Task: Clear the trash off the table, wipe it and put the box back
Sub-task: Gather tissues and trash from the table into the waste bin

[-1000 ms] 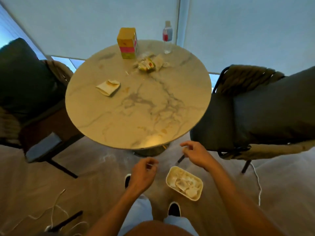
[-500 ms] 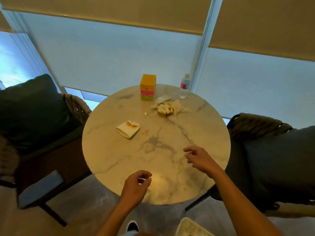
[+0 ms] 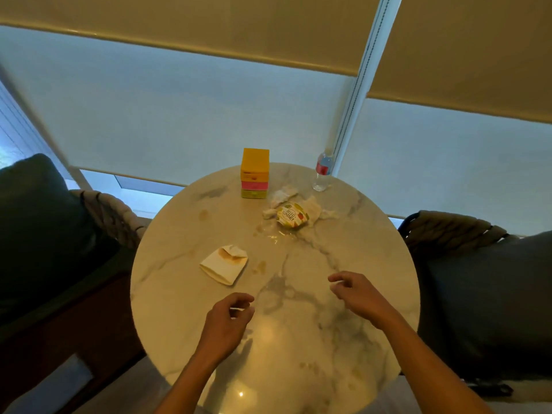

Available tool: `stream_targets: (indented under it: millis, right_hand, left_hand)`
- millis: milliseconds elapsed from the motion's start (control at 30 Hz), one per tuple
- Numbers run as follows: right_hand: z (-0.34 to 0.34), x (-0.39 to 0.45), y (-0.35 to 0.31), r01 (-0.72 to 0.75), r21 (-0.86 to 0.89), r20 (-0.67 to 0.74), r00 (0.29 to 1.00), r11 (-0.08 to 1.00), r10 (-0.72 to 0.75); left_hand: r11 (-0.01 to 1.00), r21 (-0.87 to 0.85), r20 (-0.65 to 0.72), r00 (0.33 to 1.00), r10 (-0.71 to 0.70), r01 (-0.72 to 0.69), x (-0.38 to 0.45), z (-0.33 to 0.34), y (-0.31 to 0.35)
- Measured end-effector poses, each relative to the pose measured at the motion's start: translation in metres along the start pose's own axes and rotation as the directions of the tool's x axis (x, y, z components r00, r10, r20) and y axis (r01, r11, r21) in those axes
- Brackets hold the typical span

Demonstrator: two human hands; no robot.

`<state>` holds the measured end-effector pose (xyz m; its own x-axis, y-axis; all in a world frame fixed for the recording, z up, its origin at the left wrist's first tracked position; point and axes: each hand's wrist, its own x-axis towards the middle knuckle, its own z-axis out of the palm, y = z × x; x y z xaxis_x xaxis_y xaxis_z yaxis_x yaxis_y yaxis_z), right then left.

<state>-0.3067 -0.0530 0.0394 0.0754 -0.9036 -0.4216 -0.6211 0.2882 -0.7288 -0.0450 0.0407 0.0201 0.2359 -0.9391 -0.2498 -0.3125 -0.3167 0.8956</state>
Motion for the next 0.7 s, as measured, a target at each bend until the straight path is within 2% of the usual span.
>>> stream_targets:
  millis: [167, 367, 567, 700]
  right_hand:
    - [-0.007, 0.045, -0.008, -0.017, -0.017, -0.038, 0.999, 1.000, 0.016]
    - [-0.008, 0.137, -0.026, -0.031, 0.023, -0.006, 0.999, 0.999, 0.031]
    - [0.007, 0.230, -0.031, -0.048, 0.046, -0.085, 0.995, 0.998, 0.051]
    - [0.016, 0.259, -0.025, -0.029, -0.026, -0.107, 0.994, 0.999, 0.026]
  left_hand:
    - [1.000, 0.008, -0.010, 1.000, -0.018, 0.018, 0.031, -0.001, 0.009]
    - [0.997, -0.022, -0.053, 0.996, -0.068, 0.067, 0.061, 0.006, 0.019]
    - [0.990, -0.049, -0.087, 0.986, -0.139, 0.135, 0.089, 0.024, 0.026]
    - [0.983, -0.052, -0.085, 0.980, -0.179, 0.175, 0.102, 0.038, 0.027]
